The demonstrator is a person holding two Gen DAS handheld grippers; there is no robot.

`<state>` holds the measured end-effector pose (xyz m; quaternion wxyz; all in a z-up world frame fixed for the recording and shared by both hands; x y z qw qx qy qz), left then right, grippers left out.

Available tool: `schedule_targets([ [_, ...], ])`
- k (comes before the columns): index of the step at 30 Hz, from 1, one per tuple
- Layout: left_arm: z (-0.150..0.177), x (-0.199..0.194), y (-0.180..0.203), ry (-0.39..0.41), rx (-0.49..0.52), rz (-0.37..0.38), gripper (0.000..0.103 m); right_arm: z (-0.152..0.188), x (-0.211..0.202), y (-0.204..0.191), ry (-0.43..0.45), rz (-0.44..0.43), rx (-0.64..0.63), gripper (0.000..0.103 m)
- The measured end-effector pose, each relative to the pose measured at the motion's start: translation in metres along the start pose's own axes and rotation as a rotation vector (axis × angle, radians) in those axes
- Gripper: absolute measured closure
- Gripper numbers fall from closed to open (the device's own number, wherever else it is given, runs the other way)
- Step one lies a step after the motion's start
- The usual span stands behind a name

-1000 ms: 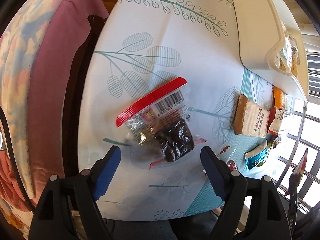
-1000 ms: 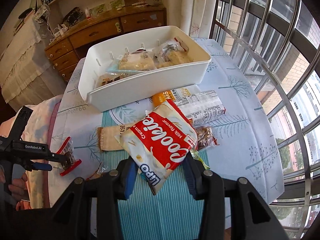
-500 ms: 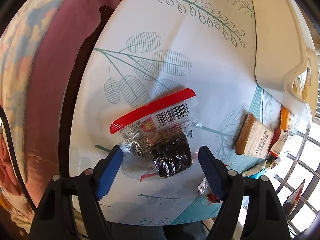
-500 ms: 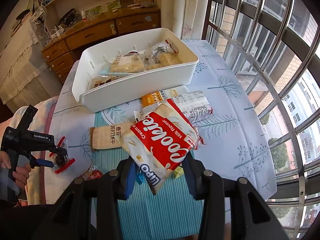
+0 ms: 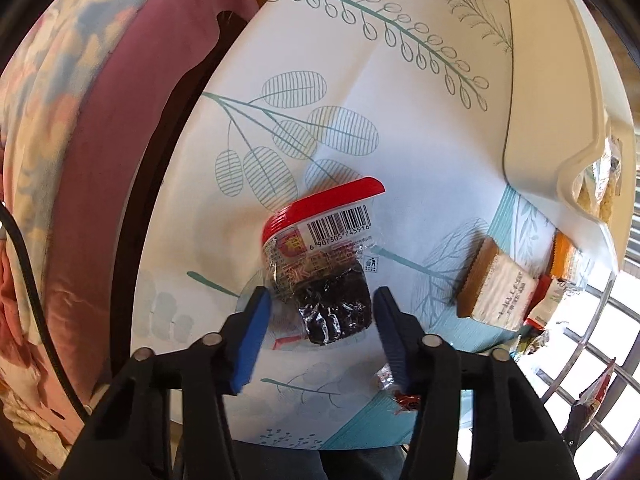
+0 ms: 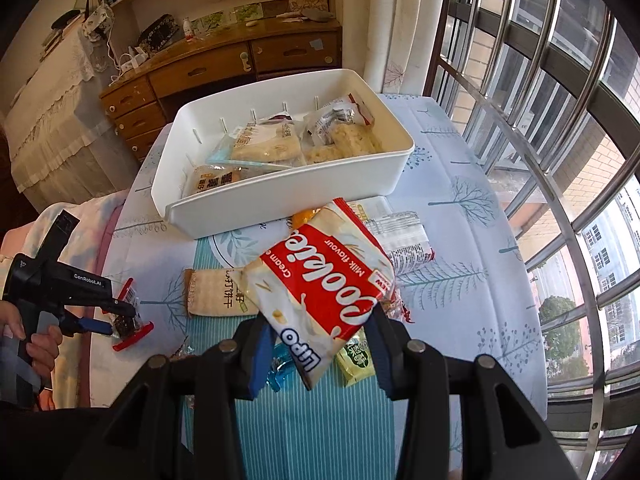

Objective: Organize snacks

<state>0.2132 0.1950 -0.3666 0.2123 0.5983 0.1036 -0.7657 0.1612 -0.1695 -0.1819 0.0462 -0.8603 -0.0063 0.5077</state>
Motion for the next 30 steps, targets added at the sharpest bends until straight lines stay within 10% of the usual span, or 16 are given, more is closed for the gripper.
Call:
schedule_targets([
  [3,0.003,-0.003,-0.003,0.002,-0.018,0.01,0.092,-0.007,0.003,0.001,0.004,-0.022,-0.013,0.061],
  [9,0.017,0.004,-0.007,-0.027,-0.046,0.028,0.091,-0.019,0.009,0.004,0.015,-0.068,-0.045,0.061],
  [16,0.027,0.0,-0.003,0.003,-0.079,0.026,0.036,-0.022,0.009,0.01,0.015,-0.1,-0.073,0.061],
  [30,0.014,0.018,0.014,0.005,-0.11,-0.043,0.025,-0.013,-0.003,0.04,0.009,-0.056,-0.063,0.061],
])
Point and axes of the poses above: each gripper's, at about its wrist camera, not at the fingertips, and x roughly the way its jaws point, y to its right, z to its underside, the point moved 4 cm from there along x, roughly the way its jaws point, and after that the axes turned 3 degrees about -z, right-handed, at the moved point
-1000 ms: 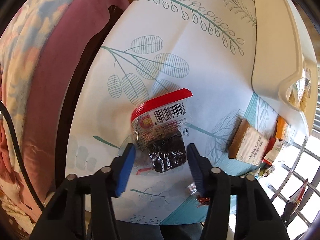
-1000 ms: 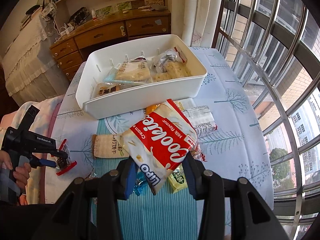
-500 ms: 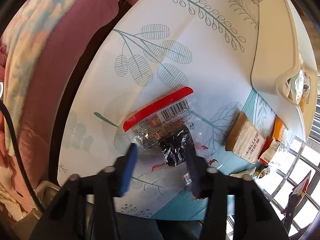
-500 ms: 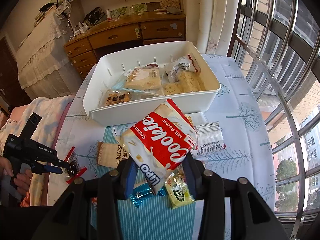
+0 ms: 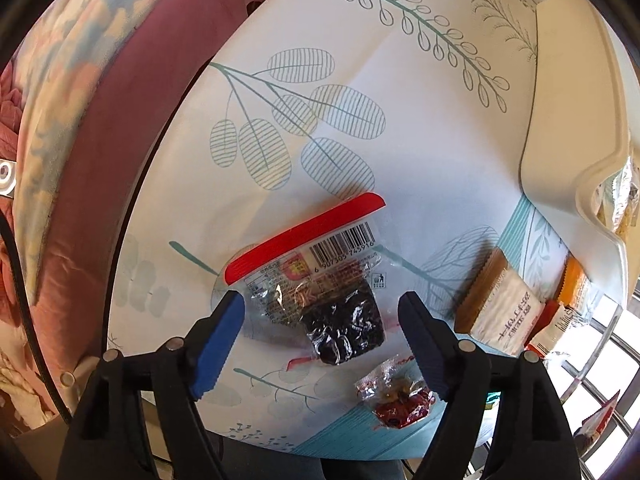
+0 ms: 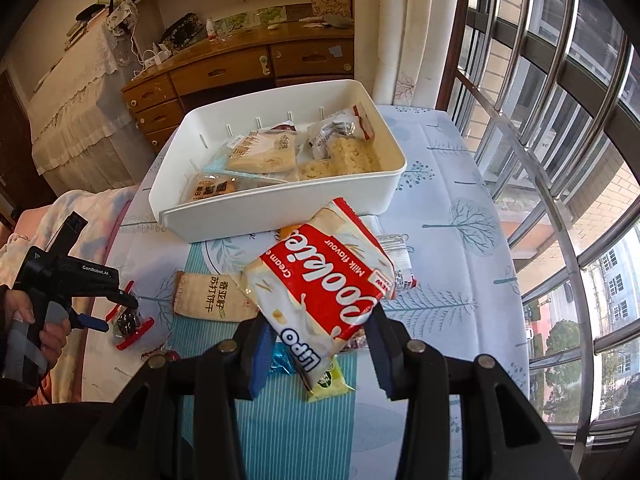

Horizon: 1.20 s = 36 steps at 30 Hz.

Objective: Organize snacks

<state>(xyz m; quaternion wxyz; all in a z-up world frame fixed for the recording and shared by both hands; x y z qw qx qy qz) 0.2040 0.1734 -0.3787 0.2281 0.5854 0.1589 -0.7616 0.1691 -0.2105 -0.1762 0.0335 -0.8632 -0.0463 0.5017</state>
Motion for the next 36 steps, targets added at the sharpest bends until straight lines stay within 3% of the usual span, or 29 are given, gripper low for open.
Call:
schedule_targets([
  [5,-0.004,0.002,0.006,-0.004,-0.001,-0.002,0.031,-0.001,-0.001,0.01,0.001,0.012,0.016,0.061],
  [12,-0.001,-0.005,0.019,0.031,0.034,0.016,0.053,-0.004,0.003,0.011,-0.007,0.0,0.013,0.061],
  [18,0.001,-0.009,0.026,0.034,0.04,0.017,0.059,-0.009,0.009,0.006,-0.011,-0.026,-0.009,0.061],
  [20,0.003,-0.015,0.028,0.038,0.038,0.044,0.09,-0.012,0.011,0.003,-0.011,-0.036,-0.017,0.061],
  [21,0.003,-0.015,0.029,0.024,0.037,0.044,0.101,-0.014,0.012,0.002,-0.011,-0.042,-0.021,0.061],
  [28,0.018,0.002,0.022,-0.06,0.005,0.042,0.099,-0.023,0.019,-0.009,-0.011,-0.086,-0.06,0.061],
  [33,0.026,-0.004,0.018,-0.048,-0.006,0.083,0.099,-0.028,0.021,-0.015,-0.006,-0.115,-0.079,0.061],
  [35,0.025,-0.011,0.016,-0.029,-0.02,0.111,0.094,-0.029,0.021,-0.018,-0.003,-0.124,-0.089,0.061],
  [36,0.025,-0.013,0.014,-0.019,-0.03,0.117,0.081,-0.03,0.021,-0.02,-0.004,-0.129,-0.096,0.061],
])
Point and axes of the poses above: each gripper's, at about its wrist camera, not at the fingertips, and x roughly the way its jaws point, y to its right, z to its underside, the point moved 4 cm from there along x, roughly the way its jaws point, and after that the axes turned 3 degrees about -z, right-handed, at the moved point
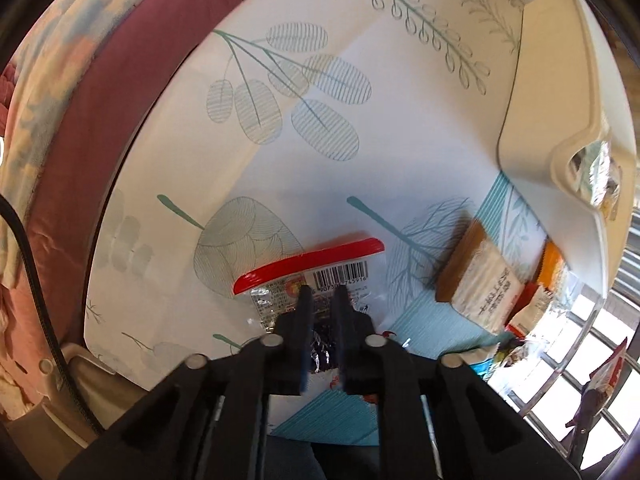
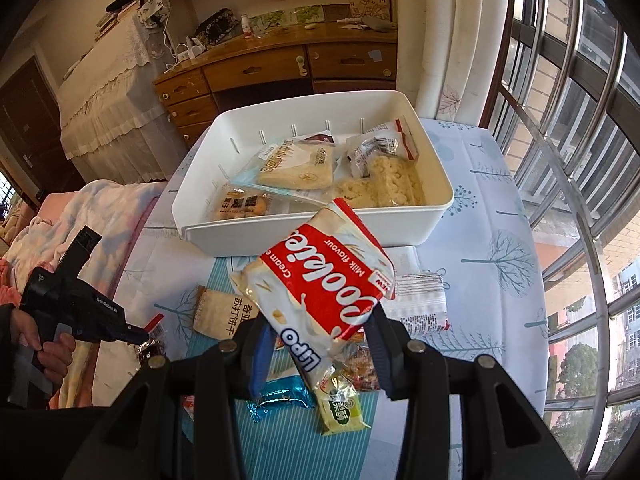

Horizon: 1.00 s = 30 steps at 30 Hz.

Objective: Organize snacks

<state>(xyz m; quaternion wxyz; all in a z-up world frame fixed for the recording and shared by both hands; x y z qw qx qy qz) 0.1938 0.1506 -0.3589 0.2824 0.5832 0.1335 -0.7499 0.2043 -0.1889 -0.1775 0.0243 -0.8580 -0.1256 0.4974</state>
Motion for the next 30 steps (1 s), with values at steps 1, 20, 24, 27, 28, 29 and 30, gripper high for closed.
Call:
schedule_targets([
  [1,0.0,-0.003,-0.003,0.014,-0.013,-0.005,0.063,0.0,0.001,-0.001,-0.003,-0.004,-0.005,0.061],
  [20,0.012,0.041,0.006,-0.098,0.0,-0.059,0.026,0.002,0.005,0.008,-0.034,0.01,-0.002,0.061],
  [24,0.015,0.048,0.01,-0.098,0.003,-0.086,0.024,0.002,0.008,0.009,-0.047,0.006,-0.002,0.061],
  [27,0.016,0.055,0.022,-0.092,-0.001,-0.103,0.024,0.003,0.01,0.009,-0.052,0.001,-0.005,0.061],
  [28,0.017,0.057,0.025,-0.091,0.002,-0.108,0.024,0.003,0.01,0.01,-0.053,0.002,-0.004,0.061],
  [29,0.018,0.06,0.031,-0.09,0.007,-0.113,0.024,0.003,0.01,0.01,-0.052,0.002,-0.004,0.061],
  [30,0.02,0.066,0.038,-0.09,0.01,-0.12,0.024,0.003,0.01,0.011,-0.052,0.001,-0.001,0.061],
])
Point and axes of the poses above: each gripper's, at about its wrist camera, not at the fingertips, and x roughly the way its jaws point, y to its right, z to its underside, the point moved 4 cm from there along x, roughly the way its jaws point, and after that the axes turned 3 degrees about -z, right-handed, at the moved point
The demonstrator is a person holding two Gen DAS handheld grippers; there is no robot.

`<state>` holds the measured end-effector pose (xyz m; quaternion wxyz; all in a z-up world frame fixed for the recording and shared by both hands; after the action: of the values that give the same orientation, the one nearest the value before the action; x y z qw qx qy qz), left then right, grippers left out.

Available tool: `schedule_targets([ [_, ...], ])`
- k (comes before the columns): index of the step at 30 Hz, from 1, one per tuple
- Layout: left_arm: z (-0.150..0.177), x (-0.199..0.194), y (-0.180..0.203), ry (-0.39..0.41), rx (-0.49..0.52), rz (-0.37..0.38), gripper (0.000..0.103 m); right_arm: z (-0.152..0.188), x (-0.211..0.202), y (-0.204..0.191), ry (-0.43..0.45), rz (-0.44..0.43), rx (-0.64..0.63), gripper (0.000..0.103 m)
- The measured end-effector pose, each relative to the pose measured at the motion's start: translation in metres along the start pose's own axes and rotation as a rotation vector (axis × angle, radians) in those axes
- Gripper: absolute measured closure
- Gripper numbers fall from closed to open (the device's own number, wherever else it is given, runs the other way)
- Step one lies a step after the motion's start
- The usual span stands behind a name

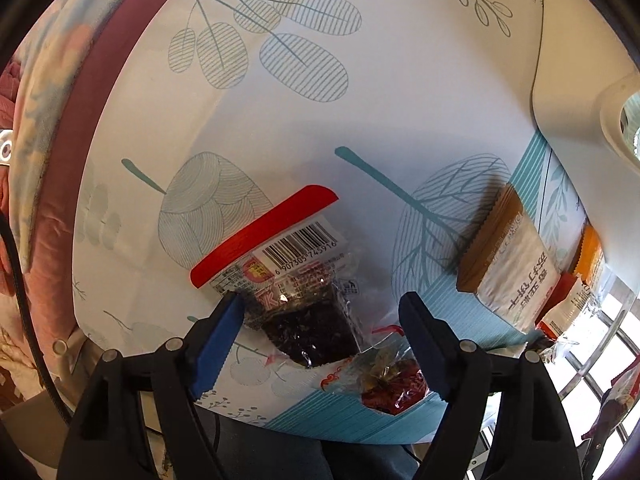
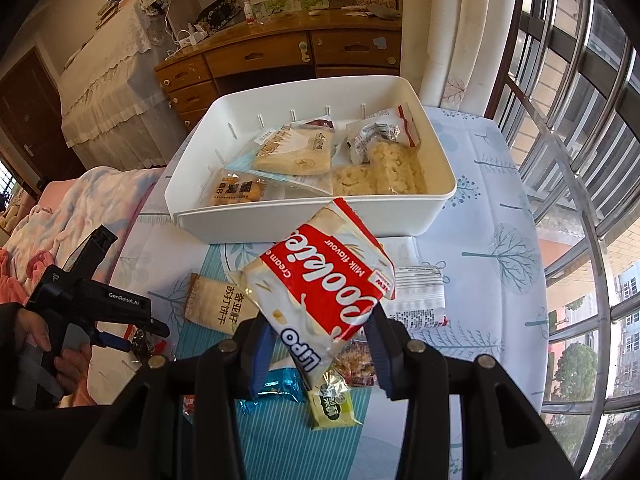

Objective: Organize snacks

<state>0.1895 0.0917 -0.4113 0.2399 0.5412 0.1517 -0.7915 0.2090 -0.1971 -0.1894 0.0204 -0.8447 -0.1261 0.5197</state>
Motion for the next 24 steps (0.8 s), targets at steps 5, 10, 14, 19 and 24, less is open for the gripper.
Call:
schedule_targets([
  [5,0.001,-0.004,0.012,0.019,-0.014,-0.072,0.048,-0.001,0.002,0.004,0.001,-0.006,0.009,0.061],
  [10,0.005,-0.006,0.015,0.024,-0.027,-0.054,0.055,-0.001,0.003,0.005,0.003,-0.028,0.008,0.061],
  [14,0.014,-0.005,0.01,0.014,-0.031,-0.084,0.056,-0.003,0.004,0.005,0.004,-0.052,0.005,0.061],
  [19,0.025,-0.03,0.022,0.051,-0.011,-0.085,0.056,-0.008,0.007,0.006,0.008,-0.089,0.002,0.061],
  [24,0.032,-0.083,0.028,0.126,0.038,-0.082,0.056,-0.02,0.008,0.008,0.032,-0.126,-0.003,0.061],
])
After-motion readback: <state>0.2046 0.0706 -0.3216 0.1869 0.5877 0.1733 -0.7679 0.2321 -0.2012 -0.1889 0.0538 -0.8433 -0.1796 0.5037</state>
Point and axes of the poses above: each gripper's, at about its wrist camera, not at the fingertips, and x roughly the way its jaws point, y to its right, z to its underside, the point moved 4 cm from there along x, roughly the way its jaws point, and after that the axes turned 3 degrees about -z, right-handed, at the moved point
